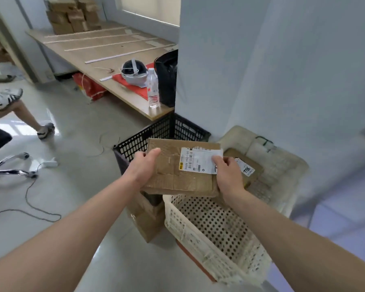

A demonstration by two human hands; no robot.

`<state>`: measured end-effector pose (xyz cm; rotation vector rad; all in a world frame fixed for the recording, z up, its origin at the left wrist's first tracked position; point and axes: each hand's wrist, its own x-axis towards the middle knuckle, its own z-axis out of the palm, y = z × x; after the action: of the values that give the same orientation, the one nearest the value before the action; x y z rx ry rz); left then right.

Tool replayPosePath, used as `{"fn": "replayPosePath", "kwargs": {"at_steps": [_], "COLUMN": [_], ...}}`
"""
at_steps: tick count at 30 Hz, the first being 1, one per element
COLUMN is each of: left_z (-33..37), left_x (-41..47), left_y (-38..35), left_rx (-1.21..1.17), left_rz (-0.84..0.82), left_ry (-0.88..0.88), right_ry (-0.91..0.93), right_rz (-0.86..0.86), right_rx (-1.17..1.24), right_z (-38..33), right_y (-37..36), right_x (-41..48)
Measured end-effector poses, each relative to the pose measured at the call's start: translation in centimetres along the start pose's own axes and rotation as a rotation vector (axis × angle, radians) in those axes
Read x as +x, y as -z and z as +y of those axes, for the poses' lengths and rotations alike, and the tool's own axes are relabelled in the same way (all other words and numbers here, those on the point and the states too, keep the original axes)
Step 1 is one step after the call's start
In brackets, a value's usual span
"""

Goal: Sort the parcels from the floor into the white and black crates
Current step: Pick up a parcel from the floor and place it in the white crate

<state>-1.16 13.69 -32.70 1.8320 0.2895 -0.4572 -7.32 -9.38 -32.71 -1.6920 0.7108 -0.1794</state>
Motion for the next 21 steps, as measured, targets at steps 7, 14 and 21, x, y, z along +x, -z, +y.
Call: {"fn": "replayPosePath", "kwargs": {"at_steps": [7,14,21], "left_z": [4.9,5.7,2.4], "left_x": [3.3,8.5,14.4], "left_y": [-8.7,-16.2,-20.2], "left_rx": [0.102,0.179,0.355], "left_rz": [-0.155,-0.302,-0.442], "left_ry": [-0.044,0.011,0.071], "right_ry": [-0.106,-0.245,-0.42], "right_rz": [0.141,0.303,0.425], "right_rx": [0.05,0.042,0.036], "right_z": [1.8,6.0,11.9], "right_y": [5.6,7.9,6.1], "right_x": [4.4,8.8,11.5]}}
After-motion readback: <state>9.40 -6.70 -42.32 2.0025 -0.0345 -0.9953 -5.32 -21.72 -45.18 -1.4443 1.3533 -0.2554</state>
